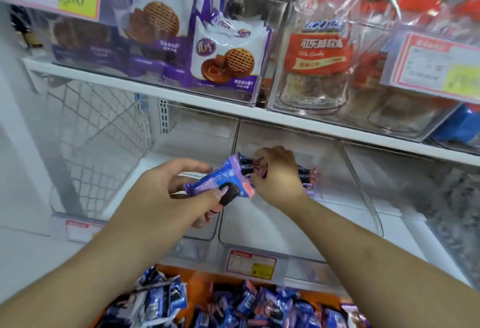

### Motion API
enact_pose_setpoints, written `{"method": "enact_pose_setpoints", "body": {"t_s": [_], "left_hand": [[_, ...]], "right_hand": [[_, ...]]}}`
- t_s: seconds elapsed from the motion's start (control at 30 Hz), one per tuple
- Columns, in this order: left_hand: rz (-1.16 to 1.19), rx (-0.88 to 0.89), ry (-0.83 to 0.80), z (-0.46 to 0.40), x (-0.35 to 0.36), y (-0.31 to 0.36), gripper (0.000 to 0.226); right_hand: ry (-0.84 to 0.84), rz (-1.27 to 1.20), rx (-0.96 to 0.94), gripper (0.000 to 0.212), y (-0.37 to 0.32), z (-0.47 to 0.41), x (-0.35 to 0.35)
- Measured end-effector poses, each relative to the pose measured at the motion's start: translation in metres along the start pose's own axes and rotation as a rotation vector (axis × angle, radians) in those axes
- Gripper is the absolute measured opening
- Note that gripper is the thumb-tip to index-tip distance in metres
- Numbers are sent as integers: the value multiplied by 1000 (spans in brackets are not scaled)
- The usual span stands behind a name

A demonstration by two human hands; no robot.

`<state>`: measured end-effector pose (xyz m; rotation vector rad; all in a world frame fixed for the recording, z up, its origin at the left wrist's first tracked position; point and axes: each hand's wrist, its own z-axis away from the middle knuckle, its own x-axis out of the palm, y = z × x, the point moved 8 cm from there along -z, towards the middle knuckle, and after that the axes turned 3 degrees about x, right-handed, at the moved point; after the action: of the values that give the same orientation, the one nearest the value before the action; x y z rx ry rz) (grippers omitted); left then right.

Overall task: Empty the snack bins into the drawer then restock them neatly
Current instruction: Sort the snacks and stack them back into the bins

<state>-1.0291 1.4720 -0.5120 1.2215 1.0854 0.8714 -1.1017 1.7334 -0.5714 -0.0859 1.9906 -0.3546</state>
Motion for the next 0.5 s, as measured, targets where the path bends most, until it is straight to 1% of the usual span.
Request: {"method": "enact_pose_setpoints", "body": {"t_s": [0.03,0.07,0.13,0.17,0.2,0.23,0.27,0.3,0.37,0.43,0.47,0.5], "left_hand": [[43,-17,-8,2,1,2,27],[92,-31,-15,4,3,5,26],[161,-39,-29,9,8,13,22],[161,-25,-26,11,11,17,20],[138,-7,-22,13,15,21,20],[108,3,-23,15,20,24,21],[84,13,-35,18,25,27,22],[64,36,-51,21,31,31,23],[-35,122,-59,26,40,38,26],[-286,242,-32,26,38,42,33],[-435,292,-29,25,36,42,40],[-561,342,-38,24,34,40,50]], "right_hand": [[19,-94,28,34,-2,6,-13],[13,-247,92,33,-4,15,-30],[-98,-708,260,31,-15,41,-61],[-172,-922,286,32,-26,56,-76],[-248,-1083,272,33,-39,71,-90],[-305,-1174,232,34,-52,84,-104],[-336,-1213,185,35,-64,94,-115],[-330,-1203,159,34,-69,101,-125],[-246,-1142,200,33,-64,103,-135],[-145,-1086,312,35,-44,97,-136],[-103,-1018,348,36,-32,92,-136],[-75,-892,349,36,-23,85,-136]]}}
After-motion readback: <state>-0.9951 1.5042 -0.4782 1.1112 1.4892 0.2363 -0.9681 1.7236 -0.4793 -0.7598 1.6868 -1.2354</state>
